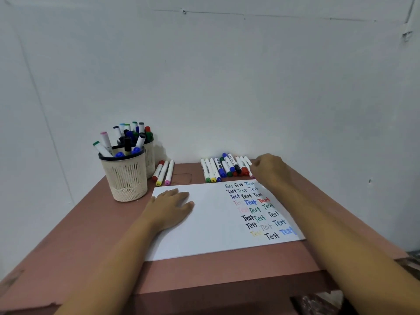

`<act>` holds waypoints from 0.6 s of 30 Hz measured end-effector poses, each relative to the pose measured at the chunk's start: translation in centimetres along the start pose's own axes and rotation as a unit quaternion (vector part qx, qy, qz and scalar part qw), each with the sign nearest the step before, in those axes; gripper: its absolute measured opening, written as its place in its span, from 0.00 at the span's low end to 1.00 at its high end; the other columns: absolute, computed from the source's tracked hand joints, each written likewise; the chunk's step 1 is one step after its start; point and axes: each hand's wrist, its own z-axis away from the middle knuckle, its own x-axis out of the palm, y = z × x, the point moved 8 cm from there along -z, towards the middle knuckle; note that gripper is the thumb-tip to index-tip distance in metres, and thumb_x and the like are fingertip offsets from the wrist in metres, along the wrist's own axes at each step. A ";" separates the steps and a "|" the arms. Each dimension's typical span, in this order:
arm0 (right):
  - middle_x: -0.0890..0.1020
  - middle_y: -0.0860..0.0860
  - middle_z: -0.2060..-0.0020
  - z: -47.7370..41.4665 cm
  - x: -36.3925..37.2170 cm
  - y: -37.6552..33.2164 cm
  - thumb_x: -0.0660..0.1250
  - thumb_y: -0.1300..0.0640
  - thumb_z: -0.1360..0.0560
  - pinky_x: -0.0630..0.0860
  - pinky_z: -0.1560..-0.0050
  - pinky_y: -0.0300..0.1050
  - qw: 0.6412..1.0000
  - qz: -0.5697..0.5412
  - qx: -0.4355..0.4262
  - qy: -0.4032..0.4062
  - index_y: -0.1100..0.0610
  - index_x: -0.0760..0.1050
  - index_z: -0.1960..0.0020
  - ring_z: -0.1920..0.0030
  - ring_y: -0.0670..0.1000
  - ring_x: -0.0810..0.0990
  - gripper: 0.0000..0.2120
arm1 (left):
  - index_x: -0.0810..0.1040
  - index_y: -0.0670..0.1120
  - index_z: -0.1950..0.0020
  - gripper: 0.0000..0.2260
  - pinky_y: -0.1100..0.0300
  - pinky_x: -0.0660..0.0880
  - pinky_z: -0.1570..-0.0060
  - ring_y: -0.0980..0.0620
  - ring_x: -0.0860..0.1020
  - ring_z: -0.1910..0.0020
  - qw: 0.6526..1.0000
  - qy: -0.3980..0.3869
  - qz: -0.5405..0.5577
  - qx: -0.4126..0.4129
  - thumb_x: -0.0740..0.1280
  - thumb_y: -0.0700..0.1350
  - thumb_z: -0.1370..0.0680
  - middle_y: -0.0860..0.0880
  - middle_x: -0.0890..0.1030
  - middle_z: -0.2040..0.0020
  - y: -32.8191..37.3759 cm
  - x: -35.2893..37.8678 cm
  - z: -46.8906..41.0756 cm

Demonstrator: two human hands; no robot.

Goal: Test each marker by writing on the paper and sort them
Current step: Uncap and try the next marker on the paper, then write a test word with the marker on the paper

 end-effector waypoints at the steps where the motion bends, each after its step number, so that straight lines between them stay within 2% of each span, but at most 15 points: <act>1: 0.82 0.53 0.57 -0.1 0.6 -1.5 0.62 0.58 0.23 0.72 0.60 0.44 1.000 -0.007 -0.016 -0.008 0.58 0.79 0.53 0.56 0.56 0.80 0.08 | 0.62 0.55 0.26 0.22 0.46 0.51 0.27 0.51 0.55 0.25 1.000 0.000 -0.001 -0.001 0.52 0.59 0.20 0.51 0.59 0.24 -0.1 0.0 0.0; 3: 0.80 0.54 0.58 -0.2 2.3 -4.1 0.62 0.58 0.24 0.71 0.60 0.44 0.998 -0.019 -0.048 -0.029 0.59 0.79 0.53 0.55 0.55 0.78 0.08 | 0.62 0.55 0.26 0.22 0.45 0.51 0.27 0.51 0.55 0.25 1.000 0.001 0.000 0.000 0.52 0.59 0.20 0.51 0.59 0.24 -0.1 -0.1 0.0; 4: 0.78 0.54 0.60 -0.3 3.3 -5.2 0.62 0.59 0.24 0.69 0.60 0.44 0.997 -0.022 -0.061 -0.042 0.60 0.78 0.57 0.56 0.55 0.77 0.08 | 0.62 0.54 0.26 0.22 0.45 0.51 0.27 0.51 0.55 0.25 1.000 0.000 0.001 0.002 0.52 0.59 0.19 0.51 0.59 0.24 0.0 -0.1 0.1; 6: 0.74 0.55 0.62 0.0 5.2 -7.2 0.61 0.58 0.24 0.69 0.59 0.46 0.995 -0.024 -0.084 -0.055 0.58 0.70 0.67 0.57 0.54 0.73 0.13 | 0.61 0.54 0.26 0.22 0.45 0.50 0.27 0.51 0.55 0.25 1.000 -0.002 0.002 0.004 0.52 0.58 0.19 0.50 0.58 0.24 0.1 -0.1 0.2; 7: 0.74 0.55 0.61 0.2 5.9 -8.0 0.62 0.56 0.23 0.69 0.56 0.47 0.993 -0.015 -0.097 -0.061 0.57 0.68 0.67 0.56 0.53 0.72 0.15 | 0.61 0.54 0.26 0.23 0.45 0.49 0.27 0.51 0.54 0.24 1.000 -0.003 0.002 0.004 0.51 0.58 0.19 0.50 0.58 0.23 0.2 -0.1 0.2; 9: 0.78 0.57 0.54 0.4 7.2 -9.3 0.64 0.53 0.22 0.70 0.54 0.46 0.991 0.011 -0.120 -0.063 0.60 0.74 0.57 0.49 0.56 0.76 0.11 | 0.61 0.54 0.25 0.23 0.45 0.48 0.26 0.51 0.54 0.24 1.000 -0.006 0.002 0.001 0.51 0.58 0.19 0.50 0.56 0.23 0.1 0.0 0.3; 11: 0.78 0.56 0.46 0.6 8.1 -10.4 0.64 0.51 0.22 0.72 0.51 0.47 0.988 0.035 -0.139 -0.064 0.61 0.74 0.44 0.42 0.57 0.75 0.14 | 0.60 0.54 0.25 0.23 0.45 0.48 0.26 0.50 0.53 0.24 1.000 -0.008 0.004 0.000 0.51 0.58 0.19 0.49 0.56 0.23 0.1 0.0 0.3; 14: 0.77 0.54 0.43 0.7 8.8 -10.9 0.65 0.53 0.22 0.73 0.48 0.48 0.986 0.069 -0.147 -0.040 0.60 0.72 0.39 0.41 0.56 0.75 0.15 | 0.64 0.53 0.27 0.21 0.45 0.47 0.26 0.51 0.54 0.25 1.000 0.002 0.010 0.002 0.52 0.57 0.19 0.49 0.57 0.23 0.4 -0.2 0.4; 16: 0.76 0.54 0.42 0.5 9.4 -11.1 0.64 0.58 0.22 0.71 0.44 0.48 0.985 0.089 -0.144 -0.027 0.59 0.72 0.38 0.40 0.56 0.75 0.13 | 0.66 0.52 0.28 0.21 0.46 0.48 0.26 0.51 0.54 0.25 1.000 0.011 0.015 0.001 0.52 0.56 0.19 0.49 0.58 0.24 0.4 -0.2 0.4; 18: 0.76 0.54 0.43 0.3 9.6 -11.2 0.62 0.62 0.22 0.72 0.44 0.48 0.987 0.090 -0.134 -0.028 0.60 0.72 0.38 0.40 0.56 0.75 0.12 | 0.65 0.54 0.28 0.21 0.46 0.48 0.26 0.51 0.54 0.25 1.000 0.010 0.017 -0.001 0.53 0.57 0.19 0.50 0.58 0.23 0.2 -0.1 0.3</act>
